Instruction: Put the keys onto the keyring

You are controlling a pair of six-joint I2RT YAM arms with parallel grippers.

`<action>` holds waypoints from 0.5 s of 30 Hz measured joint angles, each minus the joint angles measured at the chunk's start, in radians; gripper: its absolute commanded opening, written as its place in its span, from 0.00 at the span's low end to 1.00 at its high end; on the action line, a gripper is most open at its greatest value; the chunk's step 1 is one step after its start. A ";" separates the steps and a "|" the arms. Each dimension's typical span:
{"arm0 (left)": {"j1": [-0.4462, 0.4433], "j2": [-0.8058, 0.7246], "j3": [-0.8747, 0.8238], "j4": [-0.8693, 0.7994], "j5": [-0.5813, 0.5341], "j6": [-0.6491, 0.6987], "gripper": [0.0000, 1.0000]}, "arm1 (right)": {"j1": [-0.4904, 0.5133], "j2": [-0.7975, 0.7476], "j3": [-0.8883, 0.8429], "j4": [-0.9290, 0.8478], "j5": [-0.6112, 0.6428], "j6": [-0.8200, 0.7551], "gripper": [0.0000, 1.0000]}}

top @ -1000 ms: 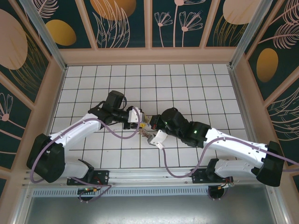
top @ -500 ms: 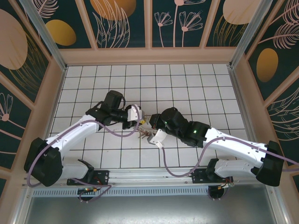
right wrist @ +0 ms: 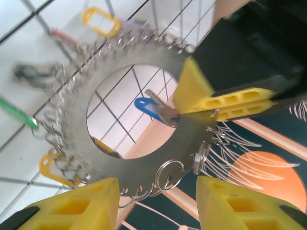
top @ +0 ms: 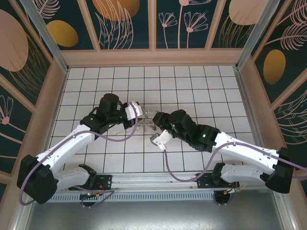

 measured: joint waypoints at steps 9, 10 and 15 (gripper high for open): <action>0.000 -0.021 -0.045 0.117 -0.155 0.027 0.00 | -0.123 0.014 0.197 0.137 -0.225 1.202 0.62; 0.000 -0.021 -0.045 0.123 -0.160 0.029 0.00 | -0.182 0.037 0.252 0.131 -0.243 1.378 0.60; 0.000 -0.021 -0.045 0.131 -0.163 0.042 0.00 | -0.414 0.150 0.412 0.077 -0.416 1.910 0.46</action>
